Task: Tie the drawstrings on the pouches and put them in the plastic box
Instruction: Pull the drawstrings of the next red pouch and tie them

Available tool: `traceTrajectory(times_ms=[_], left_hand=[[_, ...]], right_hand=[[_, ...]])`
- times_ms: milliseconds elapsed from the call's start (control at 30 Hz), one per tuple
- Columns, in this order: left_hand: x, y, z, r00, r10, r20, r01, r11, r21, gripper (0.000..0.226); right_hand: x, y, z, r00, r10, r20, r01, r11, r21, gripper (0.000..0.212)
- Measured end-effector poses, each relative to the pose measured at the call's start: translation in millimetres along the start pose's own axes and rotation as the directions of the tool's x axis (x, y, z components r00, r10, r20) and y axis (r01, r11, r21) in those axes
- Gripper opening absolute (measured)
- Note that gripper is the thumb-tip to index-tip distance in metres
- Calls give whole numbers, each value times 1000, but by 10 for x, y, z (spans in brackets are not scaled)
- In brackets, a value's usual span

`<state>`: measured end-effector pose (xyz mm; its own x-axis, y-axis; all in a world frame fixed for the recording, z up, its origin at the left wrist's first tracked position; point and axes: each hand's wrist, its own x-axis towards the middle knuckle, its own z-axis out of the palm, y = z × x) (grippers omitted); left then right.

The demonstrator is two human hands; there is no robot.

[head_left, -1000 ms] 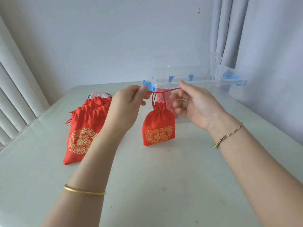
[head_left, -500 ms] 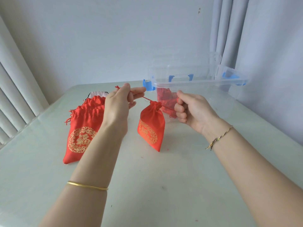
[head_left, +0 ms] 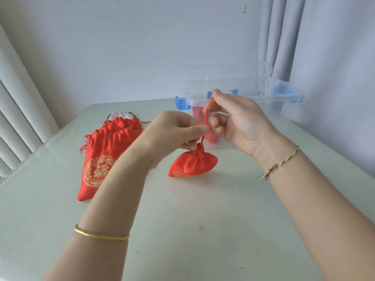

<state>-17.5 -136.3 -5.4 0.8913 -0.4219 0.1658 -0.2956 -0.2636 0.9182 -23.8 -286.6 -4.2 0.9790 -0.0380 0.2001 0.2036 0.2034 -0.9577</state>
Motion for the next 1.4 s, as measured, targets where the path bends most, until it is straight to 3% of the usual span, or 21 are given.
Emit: traceTrajectory(times_ms=[233, 300, 467, 633, 800, 900, 1000, 1067, 1167, 1233, 1400], left_hand=[[23, -26, 2, 998, -61, -19, 58, 991, -120, 17], [34, -32, -2, 997, -69, -28, 64, 988, -143, 18], [62, -52, -10, 987, -97, -128, 68, 975, -210, 9], [72, -73, -2, 969, -117, -216, 78, 980, -185, 9], [76, -77, -1, 960, -115, -255, 77, 985, -153, 8], [77, -80, -5, 953, -112, -280, 68, 984, -162, 10], [82, -75, -10, 947, -109, -304, 58, 983, -172, 8], [88, -70, -25, 936, -105, -337, 49, 984, -170, 11], [80, -42, -75, 910, -49, -412, 22, 997, -70, 18], [42, 20, -92, 903, 49, -427, -40, 999, 29, 15], [0, 59, 12, 930, 228, -288, -97, 908, 407, 13]], right_hand=[[-17, 31, 3, 990, 139, 36, -134, 986, -101, 26], [-22, 42, 14, 992, 116, 44, -108, 983, -151, 16], [-21, 62, 21, 998, 13, 67, 6, 960, -280, 14], [-24, 139, 63, 974, -165, 154, 222, 819, -528, 21], [-3, 198, 75, 949, -273, 160, 308, 687, -658, 18], [-28, 179, 94, 910, -347, 229, 385, 497, -778, 4], [-36, 177, 120, 886, -366, 284, 418, 368, -831, 6], [-23, 194, 108, 908, -341, 242, 377, 415, -828, 8], [-5, 213, 84, 977, -204, 68, 199, 740, -643, 12], [8, 222, 74, 998, -54, -35, 33, 896, -442, 11], [22, 216, 69, 986, 158, -47, -164, 972, -171, 25]])
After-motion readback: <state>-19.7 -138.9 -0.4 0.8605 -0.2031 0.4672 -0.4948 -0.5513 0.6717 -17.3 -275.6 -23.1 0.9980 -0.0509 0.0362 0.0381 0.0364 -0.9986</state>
